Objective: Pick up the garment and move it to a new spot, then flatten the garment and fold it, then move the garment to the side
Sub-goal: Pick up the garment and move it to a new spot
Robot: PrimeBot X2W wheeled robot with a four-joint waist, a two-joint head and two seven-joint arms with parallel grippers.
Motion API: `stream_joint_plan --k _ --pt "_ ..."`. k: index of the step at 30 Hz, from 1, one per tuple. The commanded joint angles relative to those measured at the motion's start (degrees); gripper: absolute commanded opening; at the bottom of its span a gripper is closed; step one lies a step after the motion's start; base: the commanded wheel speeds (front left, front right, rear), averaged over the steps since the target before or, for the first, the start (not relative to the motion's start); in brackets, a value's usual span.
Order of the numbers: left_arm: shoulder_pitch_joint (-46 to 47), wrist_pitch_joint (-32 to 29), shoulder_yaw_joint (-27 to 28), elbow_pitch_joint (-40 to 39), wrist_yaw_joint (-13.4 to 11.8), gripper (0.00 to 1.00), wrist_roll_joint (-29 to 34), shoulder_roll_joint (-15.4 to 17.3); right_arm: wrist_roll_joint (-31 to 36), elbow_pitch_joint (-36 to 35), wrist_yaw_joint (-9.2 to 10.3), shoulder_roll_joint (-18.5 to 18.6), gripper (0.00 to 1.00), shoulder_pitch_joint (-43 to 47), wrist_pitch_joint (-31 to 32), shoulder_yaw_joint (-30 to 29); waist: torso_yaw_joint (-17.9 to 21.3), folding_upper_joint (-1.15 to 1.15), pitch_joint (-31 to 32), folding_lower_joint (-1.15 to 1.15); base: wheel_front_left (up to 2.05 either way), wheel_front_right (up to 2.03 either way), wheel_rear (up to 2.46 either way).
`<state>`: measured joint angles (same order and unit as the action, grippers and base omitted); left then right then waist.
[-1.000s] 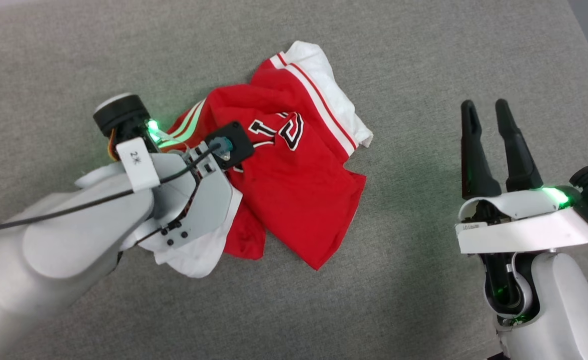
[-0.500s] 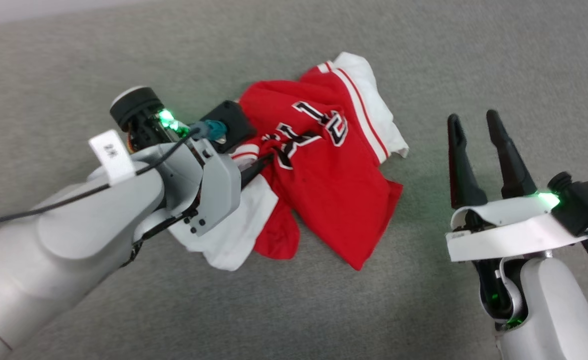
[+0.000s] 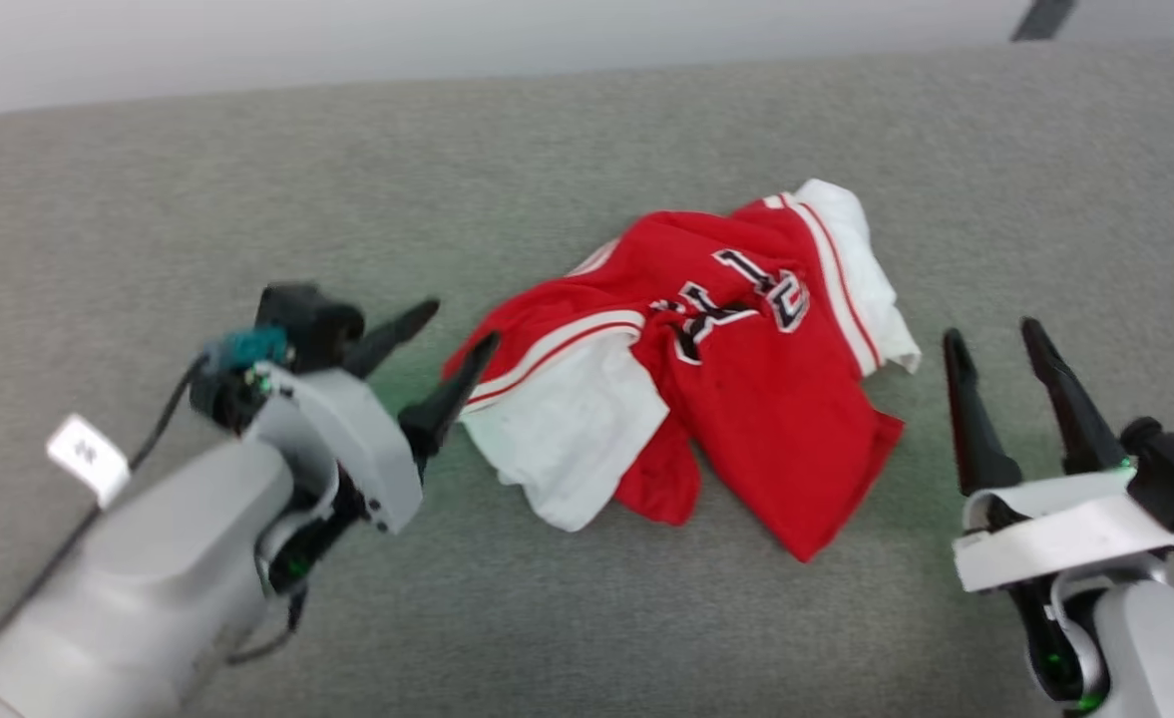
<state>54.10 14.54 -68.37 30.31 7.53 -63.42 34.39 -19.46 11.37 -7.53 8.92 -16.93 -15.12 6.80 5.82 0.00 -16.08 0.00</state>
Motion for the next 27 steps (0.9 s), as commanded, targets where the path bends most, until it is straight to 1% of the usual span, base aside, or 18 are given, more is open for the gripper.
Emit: stream_joint_plan --k 1,4,6,9,11,14,21,27 --pt "-3.15 0.56 2.22 1.25 -0.17 1.0 -0.97 -1.16 0.56 0.2 0.08 0.78 1.0 1.23 -0.02 -0.61 -3.39 0.0 2.16 0.0 0.0 0.0 0.0" --pt "-8.77 0.64 10.87 1.68 -0.8 1.0 0.62 -3.3 1.15 0.38 0.08 1.9 1.0 2.47 -0.02 -1.68 -4.96 0.0 2.44 0.0 0.0 0.0 0.0" --pt "-13.65 0.55 17.88 1.26 -1.28 1.0 3.18 -4.49 1.22 0.4 0.08 2.5 1.0 3.18 -0.02 -2.21 -5.76 0.0 2.65 0.0 0.0 0.0 0.0" --pt "-20.3 0.57 27.39 -0.52 -2.02 1.0 9.24 -6.4 1.21 0.31 0.08 3.13 1.0 4.25 -0.02 -3.0 -6.68 0.0 3.11 0.0 0.0 0.0 0.0" --pt "-24.87 0.58 33.63 -2.28 -1.85 1.0 13.19 -7.67 1.18 0.3 0.08 3.58 1.0 4.82 -0.02 -3.67 -6.98 0.0 3.5 0.0 0.0 0.0 0.0" --pt "-31.07 0.58 41.57 -5.16 -1.54 1.0 18.86 -9.46 1.03 0.34 0.08 3.91 1.0 5.42 -0.02 -4.35 -6.86 0.0 4.27 0.0 0.0 0.0 0.0" --pt "-41.08 0.59 54.94 -11.81 -1.34 1.0 30.15 -13.52 0.6 0.46 0.08 3.75 1.0 6.36 -0.02 -5.83 -5.26 0.0 6.06 0.0 0.0 0.0 0.0" --pt "-45.68 0.6 62.96 -16.57 -0.94 1.0 37.15 -17.27 0.6 -0.08 0.08 3.39 1.0 7.28 -0.02 -6.82 -4.16 0.0 7.29 0.0 0.0 0.0 0.0"
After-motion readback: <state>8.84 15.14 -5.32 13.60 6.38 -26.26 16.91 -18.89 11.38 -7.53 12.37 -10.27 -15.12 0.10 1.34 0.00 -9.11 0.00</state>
